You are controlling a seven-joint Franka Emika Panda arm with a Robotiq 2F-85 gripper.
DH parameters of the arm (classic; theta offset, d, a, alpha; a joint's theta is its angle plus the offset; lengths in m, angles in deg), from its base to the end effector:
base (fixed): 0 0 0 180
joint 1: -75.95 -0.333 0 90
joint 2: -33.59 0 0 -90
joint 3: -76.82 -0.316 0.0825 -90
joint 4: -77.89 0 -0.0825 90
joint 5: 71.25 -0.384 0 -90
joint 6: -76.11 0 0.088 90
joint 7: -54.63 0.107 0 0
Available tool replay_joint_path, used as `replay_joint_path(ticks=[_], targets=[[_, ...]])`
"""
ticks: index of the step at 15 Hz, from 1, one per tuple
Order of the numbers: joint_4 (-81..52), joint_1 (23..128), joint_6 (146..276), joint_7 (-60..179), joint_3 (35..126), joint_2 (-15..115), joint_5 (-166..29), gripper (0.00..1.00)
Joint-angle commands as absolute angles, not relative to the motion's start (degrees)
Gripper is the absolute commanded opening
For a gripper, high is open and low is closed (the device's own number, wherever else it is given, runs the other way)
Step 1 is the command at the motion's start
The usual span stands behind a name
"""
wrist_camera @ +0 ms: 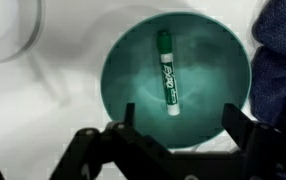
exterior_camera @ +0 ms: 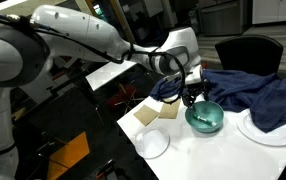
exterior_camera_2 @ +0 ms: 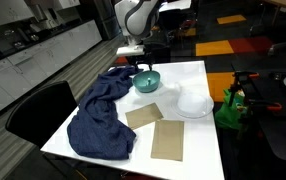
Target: Remove the marker from the bowl and place it on the table
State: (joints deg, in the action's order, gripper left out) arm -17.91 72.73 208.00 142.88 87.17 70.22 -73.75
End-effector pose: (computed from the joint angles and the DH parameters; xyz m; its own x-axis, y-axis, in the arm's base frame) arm 0.6781 -0.0702 0.2372 -0.0876 -0.9933 0.0749 -0.9961 0.0879 0.0012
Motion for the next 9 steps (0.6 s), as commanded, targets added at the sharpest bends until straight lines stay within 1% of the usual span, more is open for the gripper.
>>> replay_joint_path(ticks=[1, 5, 9], targets=[[-17.9, 74.8, 205.0, 140.5, 85.9, 69.8, -74.9, 0.88], [-18.1, 76.9, 205.0, 135.2, 84.3, 70.3, -76.9, 0.88], [-17.9, 77.3, 205.5, 132.4, 83.9, 71.5, -78.1, 0.86]])
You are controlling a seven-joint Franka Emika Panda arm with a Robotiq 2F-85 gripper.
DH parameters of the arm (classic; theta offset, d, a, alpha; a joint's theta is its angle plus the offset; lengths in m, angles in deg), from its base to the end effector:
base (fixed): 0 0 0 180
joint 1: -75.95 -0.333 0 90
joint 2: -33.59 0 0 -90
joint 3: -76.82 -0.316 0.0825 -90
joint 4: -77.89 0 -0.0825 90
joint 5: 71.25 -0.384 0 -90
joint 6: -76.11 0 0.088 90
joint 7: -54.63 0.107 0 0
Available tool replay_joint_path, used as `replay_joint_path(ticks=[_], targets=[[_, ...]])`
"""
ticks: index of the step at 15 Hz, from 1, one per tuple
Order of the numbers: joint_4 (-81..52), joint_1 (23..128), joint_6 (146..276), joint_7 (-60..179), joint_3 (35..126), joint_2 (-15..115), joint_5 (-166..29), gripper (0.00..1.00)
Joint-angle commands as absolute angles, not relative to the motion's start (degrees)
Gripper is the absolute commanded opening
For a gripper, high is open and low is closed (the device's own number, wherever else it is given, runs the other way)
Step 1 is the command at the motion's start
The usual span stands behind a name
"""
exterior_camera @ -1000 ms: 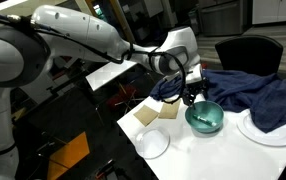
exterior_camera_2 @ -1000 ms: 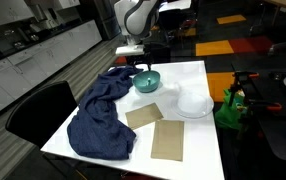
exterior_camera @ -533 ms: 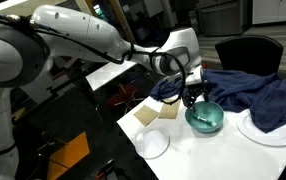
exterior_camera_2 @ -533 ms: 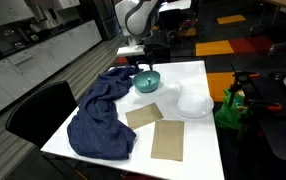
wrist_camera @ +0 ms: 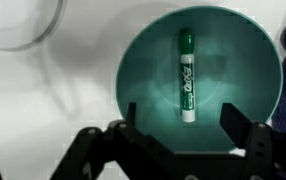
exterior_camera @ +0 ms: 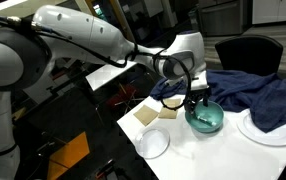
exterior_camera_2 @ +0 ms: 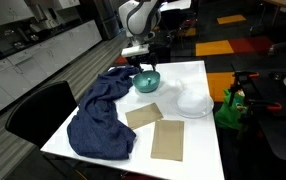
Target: Remove the marker from the bowl and place it on the table
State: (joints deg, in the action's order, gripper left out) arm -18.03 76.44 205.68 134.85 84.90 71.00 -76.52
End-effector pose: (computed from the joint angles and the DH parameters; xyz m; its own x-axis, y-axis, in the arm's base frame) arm 0.6691 -0.0884 0.2214 -0.0132 -0.9999 0.0081 -0.9981 0.0136 0.0598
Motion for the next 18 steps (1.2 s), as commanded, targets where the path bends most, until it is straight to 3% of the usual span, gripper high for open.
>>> replay_joint_path(ticks=[1, 18], targets=[[-17.9, 77.1, 205.6, 132.4, 84.1, 71.8, -78.0, 0.85], [-14.6, 76.2, 209.7, 133.6, 85.1, 78.8, -77.7, 0.85]])
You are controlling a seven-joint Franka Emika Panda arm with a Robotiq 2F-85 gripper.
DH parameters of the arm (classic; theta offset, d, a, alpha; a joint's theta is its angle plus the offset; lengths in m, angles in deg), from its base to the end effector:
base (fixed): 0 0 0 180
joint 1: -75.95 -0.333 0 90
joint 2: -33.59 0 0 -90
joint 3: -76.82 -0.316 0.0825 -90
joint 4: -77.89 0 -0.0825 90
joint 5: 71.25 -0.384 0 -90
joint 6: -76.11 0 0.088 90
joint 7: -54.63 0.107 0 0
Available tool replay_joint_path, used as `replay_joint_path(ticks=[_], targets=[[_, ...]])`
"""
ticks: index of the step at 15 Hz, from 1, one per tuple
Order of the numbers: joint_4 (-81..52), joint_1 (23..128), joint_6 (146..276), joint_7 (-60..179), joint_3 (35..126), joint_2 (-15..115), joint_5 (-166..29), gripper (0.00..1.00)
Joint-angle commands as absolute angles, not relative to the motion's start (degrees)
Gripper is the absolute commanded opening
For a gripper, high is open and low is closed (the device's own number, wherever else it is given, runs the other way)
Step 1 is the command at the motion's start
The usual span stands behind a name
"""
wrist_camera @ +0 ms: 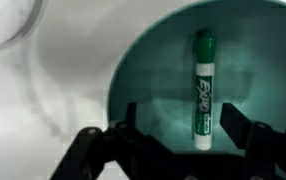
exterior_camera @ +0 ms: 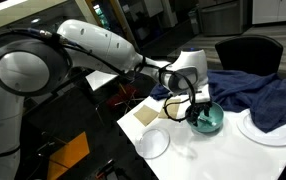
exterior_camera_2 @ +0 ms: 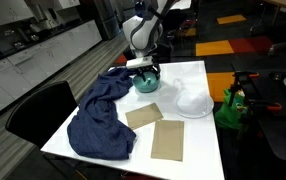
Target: Remove the marker from the bowl and place it on the table
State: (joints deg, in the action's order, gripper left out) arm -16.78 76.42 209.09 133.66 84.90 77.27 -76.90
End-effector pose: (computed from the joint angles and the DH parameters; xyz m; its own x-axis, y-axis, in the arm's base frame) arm 0.6675 -0.0891 0.1617 0.0069 -0.9999 0.0146 -0.9961 -0.0056 0.0883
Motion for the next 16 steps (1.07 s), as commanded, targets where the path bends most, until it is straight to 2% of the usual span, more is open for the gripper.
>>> replay_joint_path(ticks=[1, 8, 9, 10, 12, 16], targets=[[-14.0, 76.2, 209.5, 133.6, 85.1, 79.3, -77.8, 0.85], [-10.0, 76.6, 206.9, 133.4, 84.8, 82.4, -78.1, 0.85], [-9.6, 76.6, 206.6, 133.4, 84.9, 82.8, -78.1, 0.79], [-9.4, 76.6, 206.5, 133.4, 84.9, 82.9, -78.1, 0.6], [-9.0, 76.5, 206.5, 133.5, 85.0, 83.3, -78.0, 0.48], [-8.5, 76.4, 206.4, 133.6, 85.0, 83.6, -78.0, 0.16]])
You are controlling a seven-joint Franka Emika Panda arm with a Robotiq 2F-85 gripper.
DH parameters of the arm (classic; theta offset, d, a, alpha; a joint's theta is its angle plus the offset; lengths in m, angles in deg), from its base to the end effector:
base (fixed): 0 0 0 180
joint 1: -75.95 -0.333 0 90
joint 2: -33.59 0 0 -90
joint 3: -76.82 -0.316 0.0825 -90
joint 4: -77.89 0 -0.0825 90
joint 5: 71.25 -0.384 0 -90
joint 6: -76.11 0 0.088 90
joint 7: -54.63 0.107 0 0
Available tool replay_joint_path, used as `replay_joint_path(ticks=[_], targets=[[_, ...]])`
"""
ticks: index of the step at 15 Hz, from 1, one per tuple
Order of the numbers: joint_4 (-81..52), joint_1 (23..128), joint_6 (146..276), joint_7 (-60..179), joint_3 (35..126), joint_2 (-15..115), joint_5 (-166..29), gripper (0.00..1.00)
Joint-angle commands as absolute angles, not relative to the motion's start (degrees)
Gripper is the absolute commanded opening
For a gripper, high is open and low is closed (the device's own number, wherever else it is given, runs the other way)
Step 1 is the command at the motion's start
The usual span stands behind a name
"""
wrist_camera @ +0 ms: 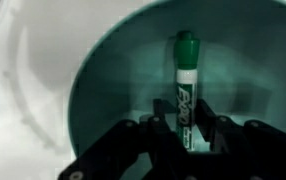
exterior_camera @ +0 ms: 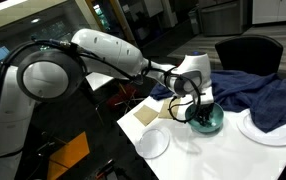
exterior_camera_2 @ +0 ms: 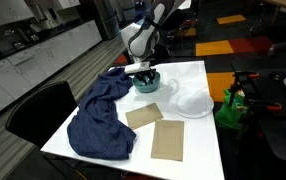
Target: Remove the marker from the bowl and place it on the table
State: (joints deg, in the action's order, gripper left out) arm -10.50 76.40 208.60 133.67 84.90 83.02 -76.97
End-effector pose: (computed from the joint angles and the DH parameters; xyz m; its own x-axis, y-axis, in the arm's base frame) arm 0.6860 -0.0880 0.1364 0.0171 -0.9996 0.0229 -0.9960 -0.0150 0.0885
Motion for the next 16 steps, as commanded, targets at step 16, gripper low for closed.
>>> replay_joint_path(ticks=[16], targets=[[-22.6, 75.1, 209.3, 132.6, 85.0, 64.0, -77.4, 0.05]])
